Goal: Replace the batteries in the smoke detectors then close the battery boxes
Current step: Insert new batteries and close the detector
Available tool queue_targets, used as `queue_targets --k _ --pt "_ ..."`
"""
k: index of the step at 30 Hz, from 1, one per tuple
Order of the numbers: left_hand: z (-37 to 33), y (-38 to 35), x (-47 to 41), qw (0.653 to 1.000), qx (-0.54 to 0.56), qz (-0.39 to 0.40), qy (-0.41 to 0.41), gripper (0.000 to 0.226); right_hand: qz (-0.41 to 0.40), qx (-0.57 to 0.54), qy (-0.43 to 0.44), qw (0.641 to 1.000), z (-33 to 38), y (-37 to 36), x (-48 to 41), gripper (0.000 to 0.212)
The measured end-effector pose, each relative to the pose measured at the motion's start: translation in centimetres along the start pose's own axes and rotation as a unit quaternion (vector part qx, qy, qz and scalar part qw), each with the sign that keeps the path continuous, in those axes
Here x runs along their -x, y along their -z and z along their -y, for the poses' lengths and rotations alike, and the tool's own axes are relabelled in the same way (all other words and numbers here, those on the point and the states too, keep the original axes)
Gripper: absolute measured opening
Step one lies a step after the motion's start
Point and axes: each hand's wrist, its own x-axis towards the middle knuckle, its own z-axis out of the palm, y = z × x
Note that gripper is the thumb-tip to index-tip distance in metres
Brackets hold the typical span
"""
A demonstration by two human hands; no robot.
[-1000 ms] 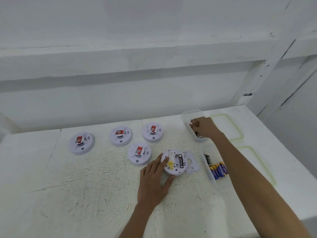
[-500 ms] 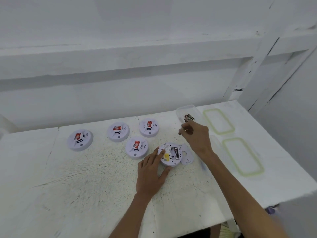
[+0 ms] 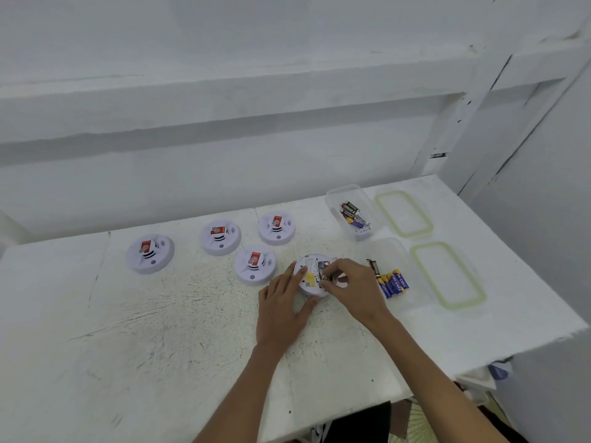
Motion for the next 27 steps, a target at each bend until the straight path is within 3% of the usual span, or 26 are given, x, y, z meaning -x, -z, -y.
queue_targets --k 7,15,27 --pt "0.3 -0.3 0.0 1.0 -0.007 0.009 0.003 0.066 0.031 0.018 -0.003 0.999 -1.1 -0.4 -0.2 0.008" --pt "0.4 -0.3 -0.1 1.0 -0.009 0.021 0.004 0.063 0.085 -0.021 -0.111 0.99 -0.7 0.2 -1.5 0.026" --pt "-0.1 0.4 0.1 0.999 -0.001 0.039 0.016 0.068 0.034 -0.079 -0.215 0.973 0.4 0.7 -3.0 0.023"
